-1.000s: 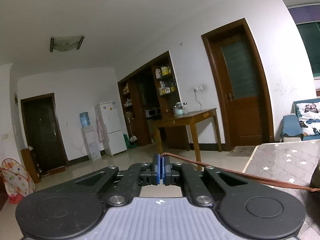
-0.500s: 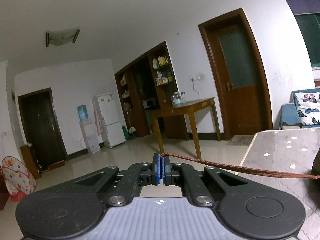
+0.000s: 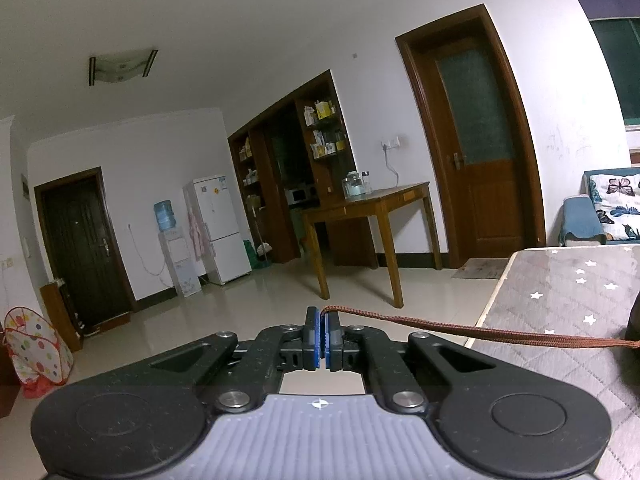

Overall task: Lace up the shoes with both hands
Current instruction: 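Pull the brown lace up and away from the shoe with the left gripper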

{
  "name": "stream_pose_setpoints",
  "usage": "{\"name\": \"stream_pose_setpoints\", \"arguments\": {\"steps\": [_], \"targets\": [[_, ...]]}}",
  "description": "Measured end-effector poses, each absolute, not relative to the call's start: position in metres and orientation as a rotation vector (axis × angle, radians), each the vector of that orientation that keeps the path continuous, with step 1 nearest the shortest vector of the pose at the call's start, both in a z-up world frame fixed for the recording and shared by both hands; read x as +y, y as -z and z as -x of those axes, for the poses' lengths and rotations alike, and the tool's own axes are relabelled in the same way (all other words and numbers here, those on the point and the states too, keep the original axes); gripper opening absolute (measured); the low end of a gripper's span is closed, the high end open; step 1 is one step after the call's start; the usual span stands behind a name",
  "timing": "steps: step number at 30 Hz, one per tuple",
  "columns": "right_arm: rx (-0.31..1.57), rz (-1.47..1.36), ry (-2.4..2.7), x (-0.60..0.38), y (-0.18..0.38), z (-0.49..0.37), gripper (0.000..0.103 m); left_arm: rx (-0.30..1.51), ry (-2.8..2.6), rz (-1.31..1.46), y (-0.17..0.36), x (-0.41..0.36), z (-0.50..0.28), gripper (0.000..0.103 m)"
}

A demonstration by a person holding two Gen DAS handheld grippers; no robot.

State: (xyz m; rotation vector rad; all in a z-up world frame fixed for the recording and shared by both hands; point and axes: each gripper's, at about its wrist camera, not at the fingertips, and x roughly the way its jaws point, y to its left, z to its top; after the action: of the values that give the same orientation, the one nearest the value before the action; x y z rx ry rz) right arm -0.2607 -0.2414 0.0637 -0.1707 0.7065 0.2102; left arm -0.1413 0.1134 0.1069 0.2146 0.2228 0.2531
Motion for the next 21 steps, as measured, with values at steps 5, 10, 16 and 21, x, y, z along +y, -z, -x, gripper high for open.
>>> {"name": "stream_pose_setpoints", "arguments": {"steps": [5, 10, 16, 21], "targets": [[0.704, 0.171, -0.207, -0.242, -0.064, 0.262, 0.044, 0.244, -0.251, -0.208, -0.103, 0.113, 0.138, 0.003], [0.705, 0.167, -0.198, -0.246, -0.063, 0.262, 0.047, 0.261, -0.229, -0.211, -0.098, 0.109, 0.137, 0.003], [0.707, 0.158, -0.188, -0.25, -0.062, 0.261, 0.05, 0.279, -0.187, -0.221, -0.088, 0.098, 0.137, 0.003], [0.704, 0.153, -0.183, -0.252, -0.063, 0.259, 0.051, 0.286, -0.105, -0.25, -0.08, 0.079, 0.142, 0.003]]}}
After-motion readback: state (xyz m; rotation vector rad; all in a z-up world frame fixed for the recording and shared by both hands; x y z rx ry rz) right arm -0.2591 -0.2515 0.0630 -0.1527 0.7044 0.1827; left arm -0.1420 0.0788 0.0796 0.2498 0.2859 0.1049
